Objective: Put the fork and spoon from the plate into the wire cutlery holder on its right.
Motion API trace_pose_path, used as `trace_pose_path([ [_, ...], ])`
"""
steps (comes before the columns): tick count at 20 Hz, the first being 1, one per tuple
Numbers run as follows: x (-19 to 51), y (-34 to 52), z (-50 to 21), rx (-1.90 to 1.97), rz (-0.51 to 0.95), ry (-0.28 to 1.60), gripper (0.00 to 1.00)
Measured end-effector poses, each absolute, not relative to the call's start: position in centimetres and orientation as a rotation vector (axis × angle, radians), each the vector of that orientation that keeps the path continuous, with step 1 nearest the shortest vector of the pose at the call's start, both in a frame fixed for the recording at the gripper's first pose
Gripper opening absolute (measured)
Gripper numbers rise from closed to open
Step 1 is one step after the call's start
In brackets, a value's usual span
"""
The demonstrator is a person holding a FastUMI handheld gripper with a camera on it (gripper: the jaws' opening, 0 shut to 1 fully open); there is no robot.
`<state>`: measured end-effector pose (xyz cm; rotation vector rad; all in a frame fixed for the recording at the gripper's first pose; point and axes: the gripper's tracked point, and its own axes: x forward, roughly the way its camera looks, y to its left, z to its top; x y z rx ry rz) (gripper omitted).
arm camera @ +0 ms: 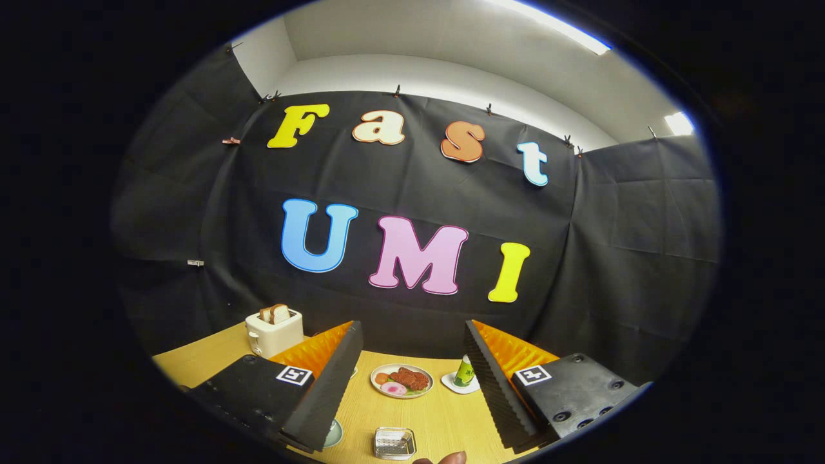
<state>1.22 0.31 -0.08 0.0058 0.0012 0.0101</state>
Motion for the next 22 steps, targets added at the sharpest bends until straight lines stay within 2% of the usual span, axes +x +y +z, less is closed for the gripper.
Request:
trace_pose_path([
  [6, 1.0, 3.6, -1.6, 0.029, 0.096, 0.055, 0.98],
  [10, 0.5, 7.0, -5.1, 0.054, 0.169, 0.163, 0.98],
  [18, -2.1, 14.9, -15.9, 0.08, 0.325, 0.488, 0.97],
  [22, -4.1, 18.3, -23.7, 0.092, 0.407, 0.722, 0.97],
])
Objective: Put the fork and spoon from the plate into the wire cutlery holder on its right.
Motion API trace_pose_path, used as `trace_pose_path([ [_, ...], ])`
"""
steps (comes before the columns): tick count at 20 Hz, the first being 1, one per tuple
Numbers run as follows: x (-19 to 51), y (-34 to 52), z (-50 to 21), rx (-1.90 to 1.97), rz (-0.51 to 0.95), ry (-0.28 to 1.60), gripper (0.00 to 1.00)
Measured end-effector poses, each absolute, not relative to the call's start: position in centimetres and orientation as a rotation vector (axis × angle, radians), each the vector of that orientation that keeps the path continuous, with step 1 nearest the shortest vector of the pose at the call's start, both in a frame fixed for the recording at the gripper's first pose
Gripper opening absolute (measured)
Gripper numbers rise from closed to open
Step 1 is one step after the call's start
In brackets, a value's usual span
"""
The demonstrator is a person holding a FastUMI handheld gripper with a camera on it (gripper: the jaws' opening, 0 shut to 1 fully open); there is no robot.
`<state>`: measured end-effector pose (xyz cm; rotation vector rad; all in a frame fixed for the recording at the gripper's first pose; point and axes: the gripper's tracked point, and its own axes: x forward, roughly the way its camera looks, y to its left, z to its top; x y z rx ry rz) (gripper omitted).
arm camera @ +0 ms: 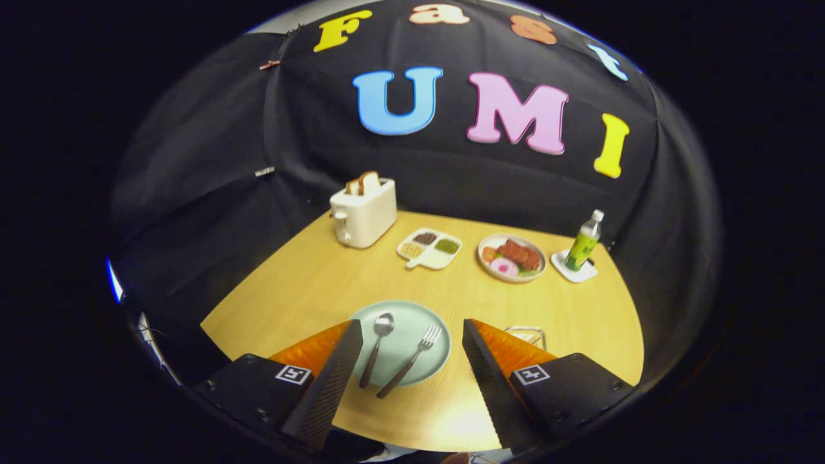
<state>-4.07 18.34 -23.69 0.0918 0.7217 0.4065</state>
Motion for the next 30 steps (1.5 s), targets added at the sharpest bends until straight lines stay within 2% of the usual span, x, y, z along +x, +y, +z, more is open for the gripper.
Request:
trace_pose_path([
  [2, -5.1, 19.5, -27.1, 0.119, 0.427, 0.835, 0.97],
  [6, -5.0, 19.7, -33.0, 0.122, 0.371, 0.989, 0.88],
  [8, -5.2, 20.7, -34.9, 0.134, 0.376, 1.055, 0.77],
  [9, -5.2, 20.8, -35.9, 0.112, 0.375, 1.08, 0.68],
  [16, -4.3, 21.6, -40.2, 0.051, 0.323, 1.204, 0.66],
  [17, -4.2, 21.5, -40.2, 0.04, 0.309, 1.221, 0.58],
  [19, -4.3, 22.0, -41.5, 0.04, 0.298, 1.257, 0.35],
  [20, -4.1, 21.9, -41.9, 0.036, 0.284, 1.267, 0.34],
  [22, -4.1, 22.3, -41.9, 0.05, 0.291, 1.272, 0.14],
  [23, -3.9, 22.3, -41.8, 0.044, 0.31, 1.263, 0.12],
  [30, -3.4, 21.7, -40.2, 0.098, 0.324, 1.205, 0.12],
])
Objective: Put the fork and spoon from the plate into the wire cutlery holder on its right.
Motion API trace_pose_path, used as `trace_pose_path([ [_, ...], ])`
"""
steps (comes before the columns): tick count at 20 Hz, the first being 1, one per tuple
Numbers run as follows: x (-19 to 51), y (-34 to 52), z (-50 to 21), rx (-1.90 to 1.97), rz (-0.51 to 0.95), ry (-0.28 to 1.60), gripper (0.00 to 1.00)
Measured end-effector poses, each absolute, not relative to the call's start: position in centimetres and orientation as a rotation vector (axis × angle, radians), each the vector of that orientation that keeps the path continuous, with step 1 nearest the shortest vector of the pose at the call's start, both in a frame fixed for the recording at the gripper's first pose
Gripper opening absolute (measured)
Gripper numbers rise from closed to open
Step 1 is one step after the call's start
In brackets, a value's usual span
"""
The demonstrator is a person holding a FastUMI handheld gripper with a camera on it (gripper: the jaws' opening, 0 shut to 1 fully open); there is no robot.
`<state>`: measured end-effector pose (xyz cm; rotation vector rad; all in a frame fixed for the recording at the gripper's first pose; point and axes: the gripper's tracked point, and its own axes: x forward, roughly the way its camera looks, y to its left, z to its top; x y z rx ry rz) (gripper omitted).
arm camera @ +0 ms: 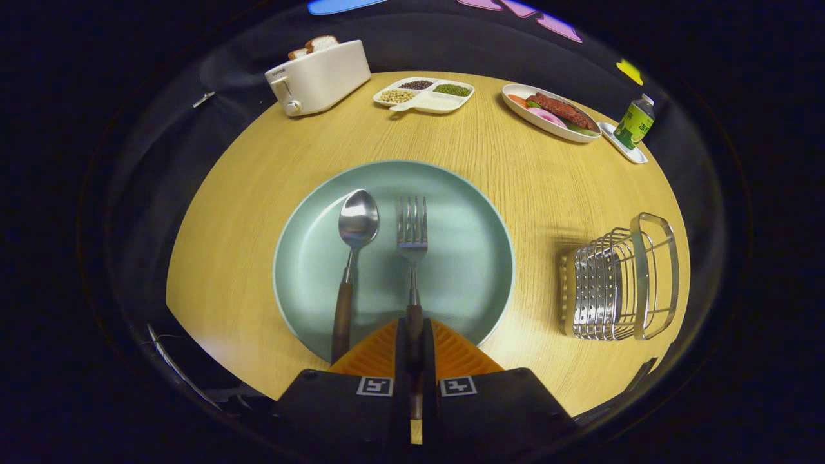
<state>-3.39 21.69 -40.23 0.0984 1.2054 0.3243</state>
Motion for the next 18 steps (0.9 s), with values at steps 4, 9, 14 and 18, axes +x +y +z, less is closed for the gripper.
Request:
trace_pose_path([
  [4, -2.9, 21.6, -38.7, 0.131, 0.346, 1.162, 0.08],
  [9, -2.7, 21.7, -36.2, 0.137, 0.389, 1.1, 0.08],
  [14, -2.7, 19.1, -30.8, 0.131, 0.476, 1.029, 0.08],
  [18, -3.2, 12.4, -28.1, 0.083, 0.526, 1.08, 0.08],
])
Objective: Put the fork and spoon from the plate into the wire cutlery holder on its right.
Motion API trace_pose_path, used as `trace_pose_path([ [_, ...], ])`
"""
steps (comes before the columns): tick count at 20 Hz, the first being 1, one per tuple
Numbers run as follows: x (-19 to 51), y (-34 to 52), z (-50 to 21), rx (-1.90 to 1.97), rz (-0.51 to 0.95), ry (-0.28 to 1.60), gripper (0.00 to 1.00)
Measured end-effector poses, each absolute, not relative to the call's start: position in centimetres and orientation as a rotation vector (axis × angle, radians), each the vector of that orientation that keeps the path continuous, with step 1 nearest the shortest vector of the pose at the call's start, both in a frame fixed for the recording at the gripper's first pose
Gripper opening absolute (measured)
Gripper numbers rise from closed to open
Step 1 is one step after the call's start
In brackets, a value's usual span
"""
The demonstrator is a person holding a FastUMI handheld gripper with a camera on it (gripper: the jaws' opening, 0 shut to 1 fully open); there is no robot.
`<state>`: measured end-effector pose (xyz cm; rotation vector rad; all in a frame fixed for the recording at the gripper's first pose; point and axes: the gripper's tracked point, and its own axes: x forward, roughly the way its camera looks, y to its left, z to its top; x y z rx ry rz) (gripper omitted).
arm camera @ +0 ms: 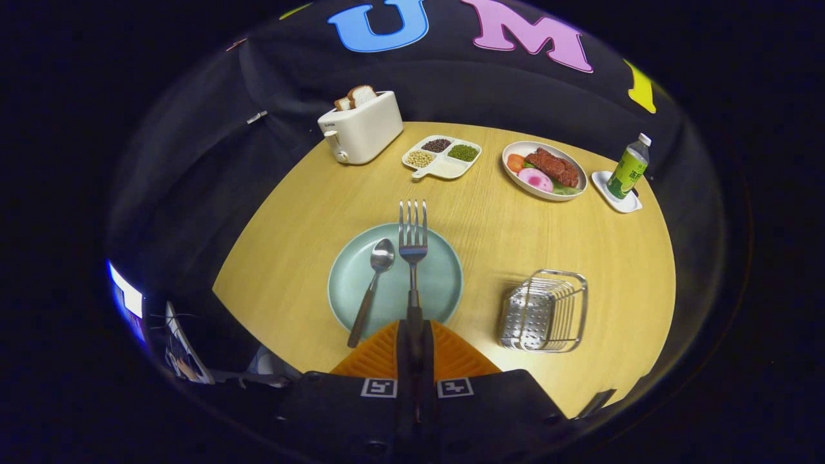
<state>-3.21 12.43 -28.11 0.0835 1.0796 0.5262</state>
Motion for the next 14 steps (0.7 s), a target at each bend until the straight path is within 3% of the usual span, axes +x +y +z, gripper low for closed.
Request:
trace_pose_path([
  [6, -3.4, 1.4, -27.3, -0.172, 0.595, 1.28, 0.08],
  [9, -4.9, -1.9, -28.2, -0.311, 0.653, 1.466, 0.08],
  [14, -4.6, -4.2, -30.6, -0.481, 0.631, 1.683, 0.08],
])
